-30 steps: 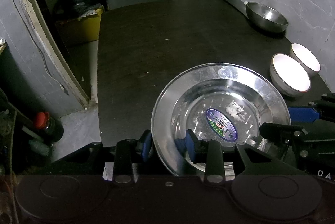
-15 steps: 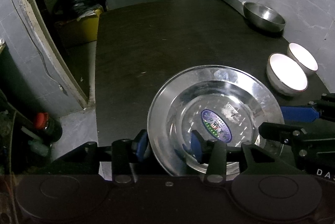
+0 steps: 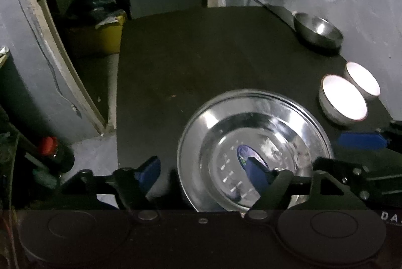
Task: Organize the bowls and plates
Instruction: 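Move the left tool toward the steel mixing bowl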
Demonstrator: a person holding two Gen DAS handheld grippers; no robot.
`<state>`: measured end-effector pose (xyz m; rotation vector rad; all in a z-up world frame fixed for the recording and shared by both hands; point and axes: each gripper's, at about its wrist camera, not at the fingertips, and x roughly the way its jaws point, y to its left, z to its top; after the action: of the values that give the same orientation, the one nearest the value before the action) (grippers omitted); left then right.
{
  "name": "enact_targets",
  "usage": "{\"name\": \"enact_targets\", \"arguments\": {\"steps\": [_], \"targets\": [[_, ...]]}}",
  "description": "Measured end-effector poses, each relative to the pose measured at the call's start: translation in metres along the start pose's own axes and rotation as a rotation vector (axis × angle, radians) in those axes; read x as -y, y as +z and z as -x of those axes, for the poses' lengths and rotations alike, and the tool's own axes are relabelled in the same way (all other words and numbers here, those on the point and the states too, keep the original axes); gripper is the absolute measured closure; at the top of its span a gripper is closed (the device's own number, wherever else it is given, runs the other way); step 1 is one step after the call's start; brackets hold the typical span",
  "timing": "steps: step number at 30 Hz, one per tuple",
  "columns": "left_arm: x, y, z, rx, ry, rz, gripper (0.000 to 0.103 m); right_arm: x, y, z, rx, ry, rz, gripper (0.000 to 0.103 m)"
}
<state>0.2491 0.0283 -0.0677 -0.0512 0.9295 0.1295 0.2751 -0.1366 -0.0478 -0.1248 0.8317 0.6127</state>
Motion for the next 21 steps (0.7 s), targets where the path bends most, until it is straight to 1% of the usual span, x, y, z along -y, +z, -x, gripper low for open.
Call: {"name": "enact_targets", "arguments": {"steps": [1,3,4,6,9,12,15,18,21], "targets": [[-0.001,0.001,0.001,0.007,0.004,0.007,0.020,0.001,0.000,0.001,0.003,0.000,-0.006,0.039],[-0.002,0.002,0.003,0.023,0.010,0.024,0.011,0.005,-0.002,0.004,0.013,0.000,-0.024,0.024],[-0.003,0.003,0.004,0.030,0.011,0.034,0.009,0.008,-0.003,0.005,0.018,0.002,-0.035,0.021],[-0.005,0.005,0.005,0.040,0.007,0.051,0.004,0.013,-0.004,0.007,0.027,0.006,-0.058,0.009],[-0.008,0.010,0.004,0.046,-0.015,0.080,0.001,0.022,-0.006,0.011,0.053,0.010,-0.101,0.000],[-0.011,0.016,0.002,0.059,-0.049,0.134,0.001,0.030,-0.007,0.018,0.097,-0.004,-0.132,0.000],[-0.012,0.025,-0.003,0.086,-0.075,0.176,0.001,0.041,-0.006,0.025,0.148,-0.042,-0.153,0.000],[-0.004,0.038,-0.010,0.123,-0.078,0.169,0.001,0.056,-0.002,0.030,0.188,-0.088,-0.174,0.000],[0.008,0.061,-0.020,0.147,-0.120,0.157,0.001,0.077,0.009,0.028,0.212,-0.147,-0.192,0.000]]}}
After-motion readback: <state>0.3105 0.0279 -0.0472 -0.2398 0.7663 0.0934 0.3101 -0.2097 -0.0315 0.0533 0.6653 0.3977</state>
